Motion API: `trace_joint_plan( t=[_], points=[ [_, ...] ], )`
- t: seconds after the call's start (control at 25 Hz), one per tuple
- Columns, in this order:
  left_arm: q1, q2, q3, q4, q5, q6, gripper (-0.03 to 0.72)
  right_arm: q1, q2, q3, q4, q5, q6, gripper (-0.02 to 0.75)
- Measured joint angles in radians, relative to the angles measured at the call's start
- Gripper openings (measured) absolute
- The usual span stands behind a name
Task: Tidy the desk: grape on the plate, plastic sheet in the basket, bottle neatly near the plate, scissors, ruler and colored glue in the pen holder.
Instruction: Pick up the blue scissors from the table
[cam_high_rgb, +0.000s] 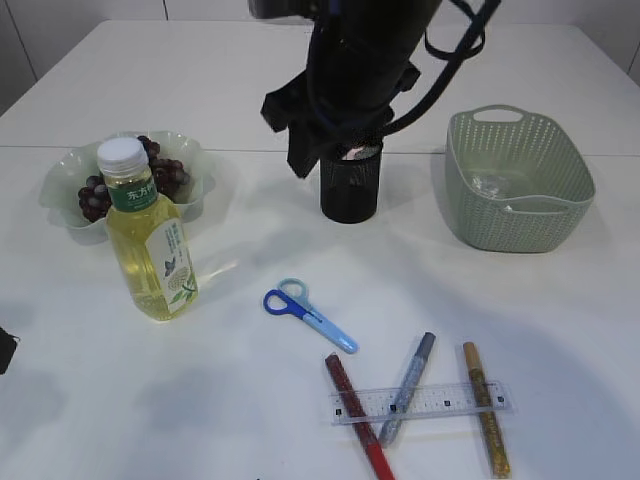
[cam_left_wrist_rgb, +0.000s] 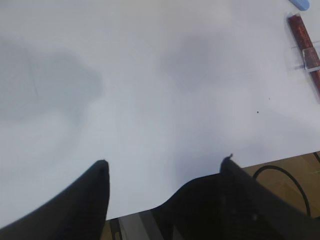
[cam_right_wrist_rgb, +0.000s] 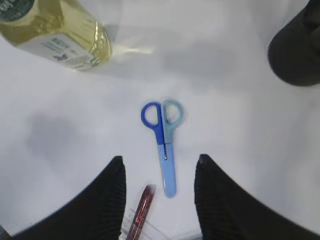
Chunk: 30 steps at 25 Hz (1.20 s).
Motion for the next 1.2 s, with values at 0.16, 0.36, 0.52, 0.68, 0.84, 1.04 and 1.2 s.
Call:
trace_joint_plan(
  t=[0.16, 0.36, 0.52, 0.68, 0.84, 1.04, 1.2],
  points=[
    [0.000, 0.000, 0.000, 0.006, 0.000, 0.000, 0.496, 0.031, 0.056, -0.002, -0.020, 0.041, 0.024, 0.366],
    [0.000, 0.000, 0.000, 0.029, 0.000, 0.000, 0.494, 0.059, 0.138, -0.024, -0.040, 0.045, 0.031, 0.366],
    [0.000, 0.000, 0.000, 0.035, 0.000, 0.000, 0.489, 0.076, 0.210, -0.074, -0.041, 0.045, 0.038, 0.366],
    [0.000, 0.000, 0.000, 0.037, 0.000, 0.000, 0.489, 0.080, 0.277, -0.105, -0.052, 0.045, 0.041, 0.366],
    [0.000, 0.000, 0.000, 0.037, -0.013, 0.000, 0.489, 0.082, 0.328, -0.107, -0.094, 0.045, 0.041, 0.366],
    [0.000, 0.000, 0.000, 0.037, -0.033, 0.000, 0.489, 0.082, 0.345, -0.110, -0.103, 0.041, 0.037, 0.366],
    [0.000, 0.000, 0.000, 0.037, -0.037, 0.000, 0.489, 0.082, 0.368, -0.112, -0.103, 0.039, 0.035, 0.366]
  ],
)
